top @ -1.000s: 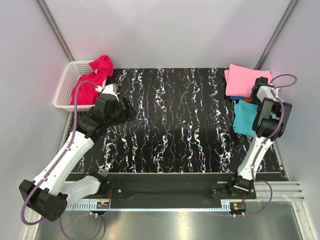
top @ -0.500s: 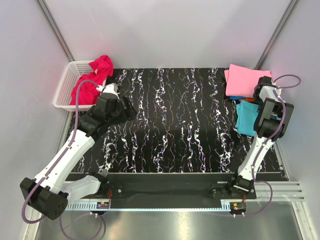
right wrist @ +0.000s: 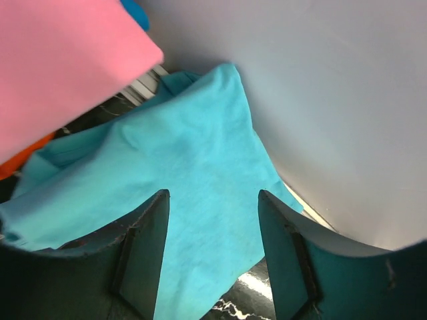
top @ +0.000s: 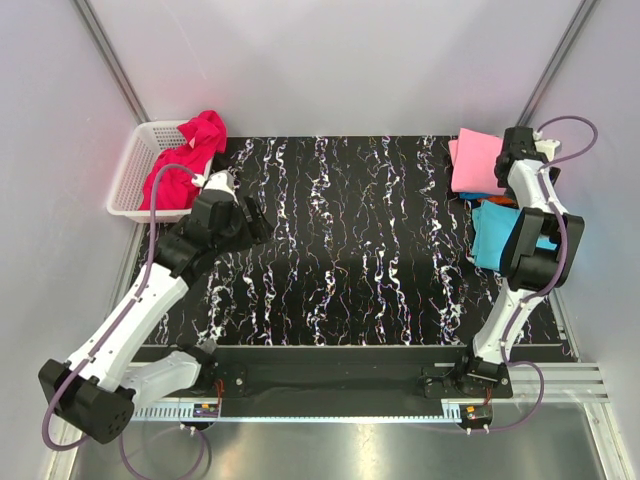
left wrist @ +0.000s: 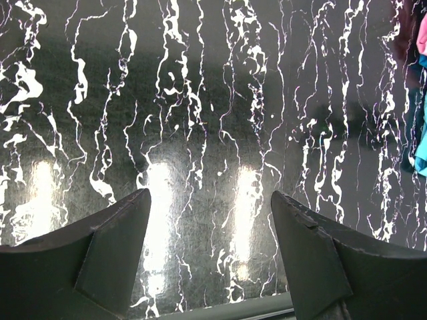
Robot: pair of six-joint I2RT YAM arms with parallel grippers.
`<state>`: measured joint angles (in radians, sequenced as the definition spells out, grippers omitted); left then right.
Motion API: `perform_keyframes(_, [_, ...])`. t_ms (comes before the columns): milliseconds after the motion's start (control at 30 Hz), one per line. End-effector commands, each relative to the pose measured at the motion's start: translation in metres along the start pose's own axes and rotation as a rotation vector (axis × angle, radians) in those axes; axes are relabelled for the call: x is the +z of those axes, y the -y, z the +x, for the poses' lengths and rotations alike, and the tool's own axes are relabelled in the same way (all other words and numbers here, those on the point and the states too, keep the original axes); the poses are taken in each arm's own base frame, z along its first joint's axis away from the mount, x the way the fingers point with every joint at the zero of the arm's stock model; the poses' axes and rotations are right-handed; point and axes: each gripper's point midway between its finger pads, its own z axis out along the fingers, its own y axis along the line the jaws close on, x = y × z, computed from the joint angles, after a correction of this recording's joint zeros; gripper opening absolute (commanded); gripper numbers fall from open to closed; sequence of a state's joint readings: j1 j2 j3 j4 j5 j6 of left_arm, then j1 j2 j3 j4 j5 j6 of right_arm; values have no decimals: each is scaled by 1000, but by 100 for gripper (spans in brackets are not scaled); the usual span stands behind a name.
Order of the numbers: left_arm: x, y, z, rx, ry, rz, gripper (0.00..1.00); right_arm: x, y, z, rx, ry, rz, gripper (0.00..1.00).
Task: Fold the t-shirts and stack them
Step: Reset both grippers
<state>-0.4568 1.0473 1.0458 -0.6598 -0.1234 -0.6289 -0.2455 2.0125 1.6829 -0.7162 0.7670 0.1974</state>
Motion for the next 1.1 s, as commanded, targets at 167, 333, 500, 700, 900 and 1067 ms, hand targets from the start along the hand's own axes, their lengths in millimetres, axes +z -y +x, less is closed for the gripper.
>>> perform_keyframes(167, [-12,-1,-4,-9,48,25,78,-10,-15,-5,19,24,-56,62])
perform_keyframes(333, [-12,-2,-2,-6,48,25,78,-5,-41,18,-23,-34,-112,61])
perform_keyframes(500, [-2,-3,1,-1,54,29,85,-72,-97,30,-59,-14,-362,61])
perform_keyframes(700, [3,-12,-5,48,116,8,99,-199,-154,97,-175,22,-749,60])
perform_keyframes(900, [7,-20,-7,73,113,-45,99,-293,-169,160,-253,-35,-1045,63])
perform_keyframes(1067, [9,-10,-11,16,119,-16,99,-345,-179,203,-357,-62,-1177,63])
